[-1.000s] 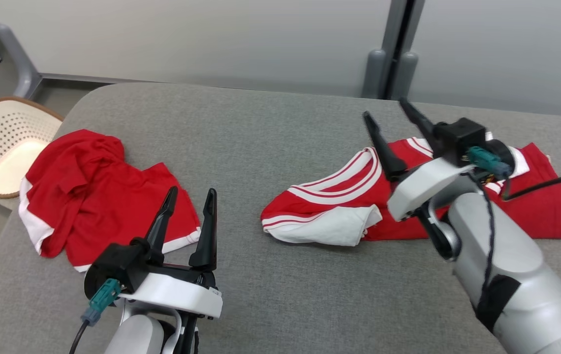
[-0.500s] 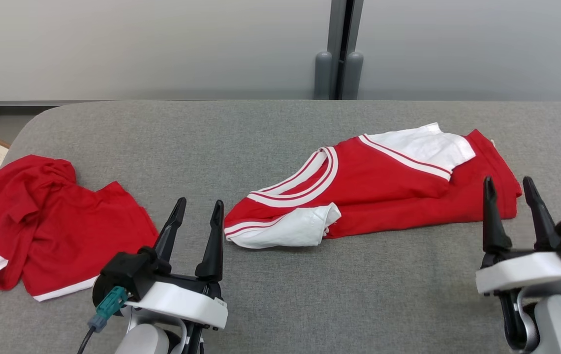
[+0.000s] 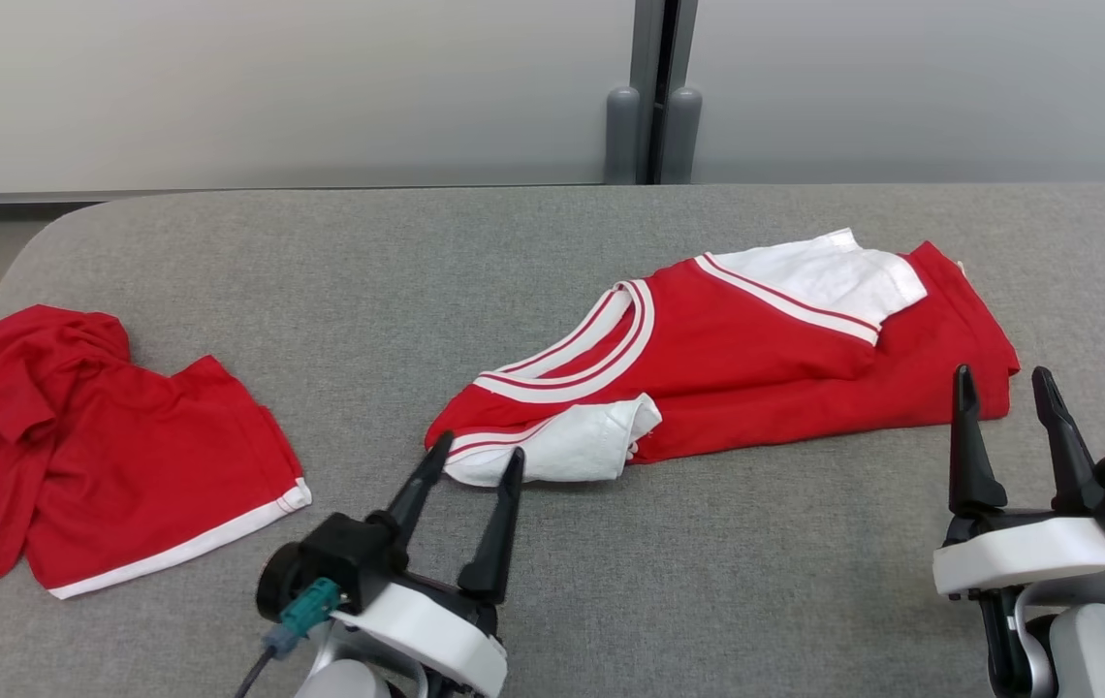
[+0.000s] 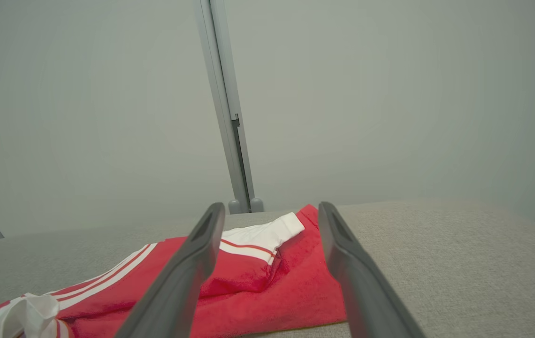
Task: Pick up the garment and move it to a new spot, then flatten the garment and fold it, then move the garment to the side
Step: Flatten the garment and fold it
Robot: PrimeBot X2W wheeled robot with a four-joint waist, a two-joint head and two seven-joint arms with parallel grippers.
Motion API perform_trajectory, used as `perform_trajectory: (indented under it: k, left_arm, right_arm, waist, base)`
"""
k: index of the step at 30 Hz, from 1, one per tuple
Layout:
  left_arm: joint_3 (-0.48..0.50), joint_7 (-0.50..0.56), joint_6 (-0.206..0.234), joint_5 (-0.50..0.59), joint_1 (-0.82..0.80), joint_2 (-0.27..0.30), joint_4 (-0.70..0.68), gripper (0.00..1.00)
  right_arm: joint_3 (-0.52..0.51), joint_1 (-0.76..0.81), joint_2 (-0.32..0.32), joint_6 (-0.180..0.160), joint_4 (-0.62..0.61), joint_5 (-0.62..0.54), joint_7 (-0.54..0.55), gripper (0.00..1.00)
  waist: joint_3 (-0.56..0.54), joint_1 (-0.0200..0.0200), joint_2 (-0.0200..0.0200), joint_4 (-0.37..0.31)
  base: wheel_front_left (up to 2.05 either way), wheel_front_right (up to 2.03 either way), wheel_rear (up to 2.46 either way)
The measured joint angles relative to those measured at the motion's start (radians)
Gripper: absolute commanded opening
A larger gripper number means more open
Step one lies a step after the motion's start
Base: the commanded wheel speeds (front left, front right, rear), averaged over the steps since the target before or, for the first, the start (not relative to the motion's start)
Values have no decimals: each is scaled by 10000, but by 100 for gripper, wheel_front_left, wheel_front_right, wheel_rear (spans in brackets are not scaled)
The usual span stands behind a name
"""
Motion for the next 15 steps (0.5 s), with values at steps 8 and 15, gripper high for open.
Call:
perform_trajectory:
  k: [8,15]
  left_arm:
    - [-1747,0,6,-242,-788,-10,1363,100]
    - [-2777,2,957,-961,-1985,-13,3081,100]
  right_arm:
    - [-82,-12,111,0,-6,-73,82,100]
    - [115,-338,180,0,88,-81,107,100]
  waist:
    - [313,0,0,-362]
    - [650,0,0,-908]
  base:
    - [0,0,0]
    - [0,0,0]
